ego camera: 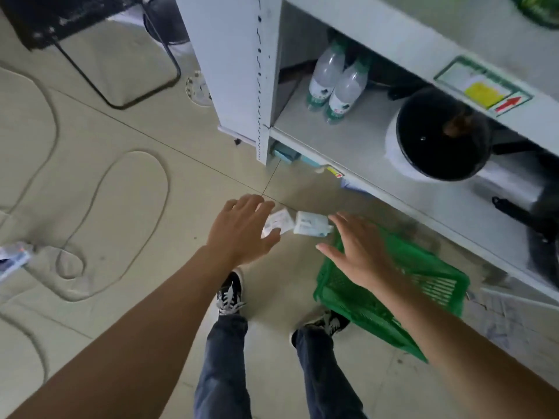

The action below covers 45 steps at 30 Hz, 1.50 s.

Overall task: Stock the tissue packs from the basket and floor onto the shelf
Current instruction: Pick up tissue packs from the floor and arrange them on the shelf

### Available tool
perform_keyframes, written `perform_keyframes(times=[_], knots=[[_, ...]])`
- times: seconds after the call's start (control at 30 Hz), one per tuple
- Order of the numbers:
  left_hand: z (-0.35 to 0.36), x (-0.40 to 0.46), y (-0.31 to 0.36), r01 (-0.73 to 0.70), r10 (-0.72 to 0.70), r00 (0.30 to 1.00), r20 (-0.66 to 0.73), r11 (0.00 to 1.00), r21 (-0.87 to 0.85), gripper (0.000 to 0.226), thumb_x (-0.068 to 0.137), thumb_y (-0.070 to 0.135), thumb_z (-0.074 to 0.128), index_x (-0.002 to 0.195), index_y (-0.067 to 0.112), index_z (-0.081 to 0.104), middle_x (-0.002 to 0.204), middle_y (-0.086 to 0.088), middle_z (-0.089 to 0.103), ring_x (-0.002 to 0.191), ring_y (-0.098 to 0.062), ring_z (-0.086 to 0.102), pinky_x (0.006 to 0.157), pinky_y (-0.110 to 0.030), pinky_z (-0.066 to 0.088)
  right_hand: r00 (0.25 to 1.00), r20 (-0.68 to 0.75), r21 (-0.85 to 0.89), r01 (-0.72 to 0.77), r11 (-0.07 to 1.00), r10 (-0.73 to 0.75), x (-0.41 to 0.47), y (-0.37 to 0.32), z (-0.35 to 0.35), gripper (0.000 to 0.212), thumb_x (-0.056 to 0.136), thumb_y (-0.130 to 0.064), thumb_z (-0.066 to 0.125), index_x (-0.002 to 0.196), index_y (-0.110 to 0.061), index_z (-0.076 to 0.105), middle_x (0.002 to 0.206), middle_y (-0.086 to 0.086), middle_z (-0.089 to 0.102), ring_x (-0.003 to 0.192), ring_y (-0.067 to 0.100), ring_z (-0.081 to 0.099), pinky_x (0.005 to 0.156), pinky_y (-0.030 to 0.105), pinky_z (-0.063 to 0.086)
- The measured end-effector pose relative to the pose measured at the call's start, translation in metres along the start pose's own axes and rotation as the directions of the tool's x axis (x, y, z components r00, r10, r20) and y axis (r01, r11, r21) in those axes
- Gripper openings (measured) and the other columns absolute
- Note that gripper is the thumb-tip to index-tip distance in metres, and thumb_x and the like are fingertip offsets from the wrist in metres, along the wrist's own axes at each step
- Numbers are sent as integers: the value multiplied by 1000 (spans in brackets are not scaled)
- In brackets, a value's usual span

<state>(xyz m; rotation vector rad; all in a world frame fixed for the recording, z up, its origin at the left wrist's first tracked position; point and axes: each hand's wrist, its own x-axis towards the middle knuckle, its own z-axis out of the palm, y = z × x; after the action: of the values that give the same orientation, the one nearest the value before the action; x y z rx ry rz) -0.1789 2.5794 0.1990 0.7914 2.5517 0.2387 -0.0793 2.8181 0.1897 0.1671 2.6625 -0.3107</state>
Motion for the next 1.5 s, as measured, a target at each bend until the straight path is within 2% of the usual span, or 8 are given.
perform_keyframes(times=[0.1,0.43,0.8,1.0,1.1,1.23,1.43,1.5], knots=[[72,33,-21,8,-9,998,61,1000,12,64,96,54,50,150,20,45,153,-6,49,145,-26,41,118,-43,31,997,78,-20,20,1000,-19,38,17,70,71,92,-68,46,140,-15,50,138,7,59,118,29,61,97,46,52],[280,115,-71,97,-98,974,203,995,16,68,95,56,47,151,19,42,152,-9,47,141,-31,43,113,-46,34,956,294,-128,62,990,-22,164,90,250,78,87,-59,69,145,-13,45,147,15,49,131,38,51,107,47,46],[398,197,-98,207,-173,966,190,963,-173,89,91,51,64,161,17,20,166,-13,22,147,-38,33,115,-56,32,935,344,-164,-24,986,80,276,129,342,118,70,-29,92,160,-18,17,154,14,35,141,41,39,109,54,43],[431,210,-99,317,-253,930,265,918,-236,105,82,45,81,161,17,18,156,-17,36,137,-40,43,110,-56,38,914,342,-192,-157,969,216,270,135,368,103,69,-54,88,147,-13,36,147,15,43,138,37,42,109,50,39],[442,201,-97,443,-365,888,279,839,-315,107,71,44,90,154,13,30,144,-17,41,127,-38,50,104,-48,43,871,407,-128,-246,961,277,261,132,374,115,60,-67,87,148,-10,39,149,15,44,139,34,45,111,46,41],[454,178,-95,605,-490,792,363,708,-365,85,65,45,93,129,8,53,127,-17,46,101,-23,47,85,-36,44,808,490,140,-444,885,328,242,119,388,120,54,-55,95,148,-9,37,149,14,50,135,33,53,106,41,49],[446,135,-98,700,-620,695,365,466,-540,66,71,29,92,113,9,46,103,-7,61,78,-19,60,57,-29,48,737,550,382,-640,667,393,209,86,397,120,52,-52,96,145,-10,34,143,10,56,126,31,60,95,36,54],[436,120,-103,725,-641,654,402,380,-575,68,71,27,93,116,9,45,104,-7,62,80,-20,63,60,-32,52,734,568,470,-660,586,371,202,81,390,106,54,-50,96,136,-12,41,131,2,59,114,24,63,85,34,55]])
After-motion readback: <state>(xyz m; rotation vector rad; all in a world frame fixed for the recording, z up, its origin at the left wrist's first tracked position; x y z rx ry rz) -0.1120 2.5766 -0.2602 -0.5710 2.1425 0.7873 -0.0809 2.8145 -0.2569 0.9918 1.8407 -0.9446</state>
